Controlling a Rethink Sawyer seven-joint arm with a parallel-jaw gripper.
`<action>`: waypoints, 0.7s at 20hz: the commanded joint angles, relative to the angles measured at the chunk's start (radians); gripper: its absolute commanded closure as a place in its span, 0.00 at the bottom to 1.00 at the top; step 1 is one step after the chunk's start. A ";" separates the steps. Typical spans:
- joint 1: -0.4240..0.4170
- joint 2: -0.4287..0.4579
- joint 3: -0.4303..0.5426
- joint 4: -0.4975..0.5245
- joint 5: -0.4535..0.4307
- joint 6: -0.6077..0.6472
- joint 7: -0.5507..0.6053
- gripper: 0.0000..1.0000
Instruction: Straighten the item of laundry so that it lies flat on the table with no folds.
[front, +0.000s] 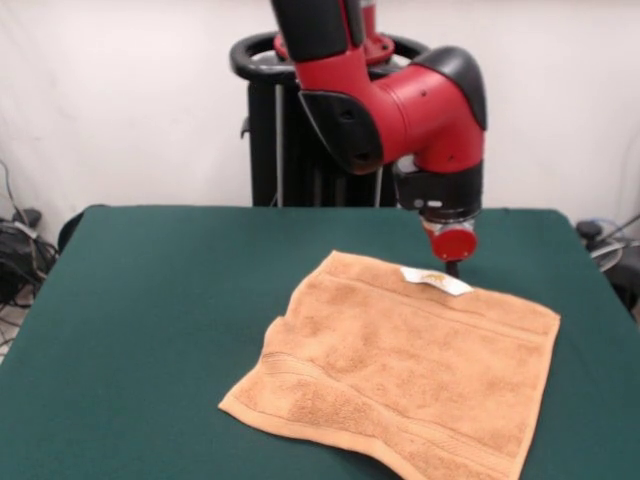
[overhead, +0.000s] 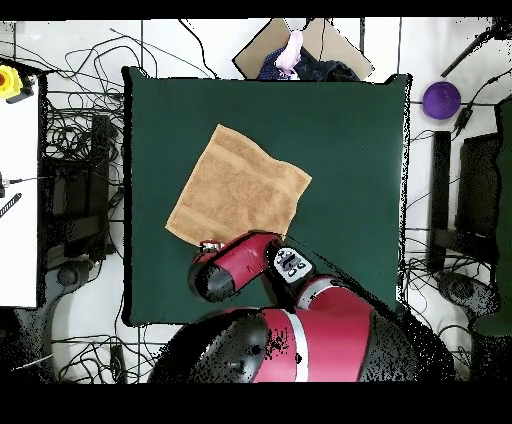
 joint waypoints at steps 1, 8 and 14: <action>-0.099 0.197 -0.040 -0.241 0.019 0.019 0.148 1.00; -0.212 0.259 0.024 -0.277 -0.011 0.092 0.010 1.00; -0.287 0.291 0.062 -0.303 -0.038 0.136 -0.049 1.00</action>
